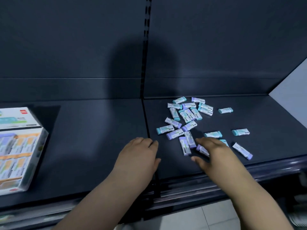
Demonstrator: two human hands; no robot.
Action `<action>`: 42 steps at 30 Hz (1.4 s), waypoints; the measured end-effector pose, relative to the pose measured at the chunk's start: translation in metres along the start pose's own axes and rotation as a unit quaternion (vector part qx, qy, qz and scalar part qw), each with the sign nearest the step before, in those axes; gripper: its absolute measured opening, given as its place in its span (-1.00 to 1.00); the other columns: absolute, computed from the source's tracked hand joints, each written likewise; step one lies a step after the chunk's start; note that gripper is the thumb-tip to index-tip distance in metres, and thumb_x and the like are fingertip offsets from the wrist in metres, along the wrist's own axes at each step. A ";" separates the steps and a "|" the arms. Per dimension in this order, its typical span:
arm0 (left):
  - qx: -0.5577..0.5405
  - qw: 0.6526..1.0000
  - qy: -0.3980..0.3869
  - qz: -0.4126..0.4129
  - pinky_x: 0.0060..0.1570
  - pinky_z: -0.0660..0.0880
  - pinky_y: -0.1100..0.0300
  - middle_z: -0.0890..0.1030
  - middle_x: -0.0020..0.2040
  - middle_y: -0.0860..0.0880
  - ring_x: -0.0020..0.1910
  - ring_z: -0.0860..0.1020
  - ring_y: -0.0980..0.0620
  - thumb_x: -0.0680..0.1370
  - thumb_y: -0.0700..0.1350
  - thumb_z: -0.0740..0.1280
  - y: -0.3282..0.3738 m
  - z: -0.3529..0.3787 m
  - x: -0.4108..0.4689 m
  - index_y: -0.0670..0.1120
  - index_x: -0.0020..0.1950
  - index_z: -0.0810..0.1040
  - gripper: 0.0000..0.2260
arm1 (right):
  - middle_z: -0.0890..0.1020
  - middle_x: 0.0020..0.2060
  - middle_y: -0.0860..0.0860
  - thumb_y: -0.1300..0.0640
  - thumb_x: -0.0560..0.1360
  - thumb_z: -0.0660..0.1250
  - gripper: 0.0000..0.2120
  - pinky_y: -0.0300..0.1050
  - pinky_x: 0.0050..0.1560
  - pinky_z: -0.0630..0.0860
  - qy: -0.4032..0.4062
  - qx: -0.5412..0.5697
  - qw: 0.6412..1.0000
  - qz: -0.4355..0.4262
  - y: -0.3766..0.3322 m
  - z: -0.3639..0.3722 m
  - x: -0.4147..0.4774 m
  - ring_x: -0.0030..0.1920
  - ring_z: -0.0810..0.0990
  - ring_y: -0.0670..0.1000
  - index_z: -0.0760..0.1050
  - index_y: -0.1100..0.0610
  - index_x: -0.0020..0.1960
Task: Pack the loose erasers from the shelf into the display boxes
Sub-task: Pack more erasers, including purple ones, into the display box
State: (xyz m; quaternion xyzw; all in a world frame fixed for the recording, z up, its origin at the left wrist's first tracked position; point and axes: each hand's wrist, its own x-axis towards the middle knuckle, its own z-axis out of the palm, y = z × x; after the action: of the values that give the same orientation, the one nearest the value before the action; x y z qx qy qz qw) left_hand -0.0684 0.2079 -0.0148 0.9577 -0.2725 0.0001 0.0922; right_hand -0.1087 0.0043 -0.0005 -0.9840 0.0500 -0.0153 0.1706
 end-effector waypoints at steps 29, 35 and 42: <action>-0.029 0.990 -0.049 -0.131 0.30 0.23 0.27 0.35 0.37 0.09 0.36 0.27 0.06 0.52 0.06 0.29 0.075 0.038 0.073 0.09 0.43 0.30 -0.52 | 0.33 0.35 -0.09 -0.08 0.45 0.34 -0.46 -0.18 0.35 0.23 -0.189 0.034 0.951 -0.241 0.077 0.003 0.098 0.38 0.23 -0.10 0.33 0.04 0.38; -0.014 0.986 -0.069 -0.152 0.30 0.25 0.22 0.32 0.39 0.08 0.37 0.27 0.02 0.53 0.03 0.27 0.073 0.042 0.069 0.10 0.47 0.22 -0.48 | 0.33 0.33 -0.06 -0.14 0.43 0.34 -0.45 -0.20 0.34 0.24 -0.169 -0.004 0.944 -0.284 0.072 0.009 0.099 0.35 0.24 -0.05 0.39 0.12 0.32; 0.005 0.987 -0.068 -0.142 0.27 0.27 0.21 0.39 0.32 0.03 0.33 0.31 0.01 0.53 0.05 0.25 0.076 0.040 0.073 0.03 0.39 0.34 -0.57 | 0.40 0.26 0.01 -0.05 0.45 0.31 -0.52 -0.10 0.28 0.32 -0.154 -0.047 0.941 -0.296 0.062 0.011 0.096 0.29 0.32 0.04 0.35 0.09 0.31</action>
State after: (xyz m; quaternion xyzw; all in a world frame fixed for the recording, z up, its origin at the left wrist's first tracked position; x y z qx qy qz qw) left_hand -0.0478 0.0992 -0.0369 0.9850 -0.1390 -0.0769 0.0676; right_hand -0.0180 -0.0597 -0.0307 -0.9514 -0.2702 0.0886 0.1179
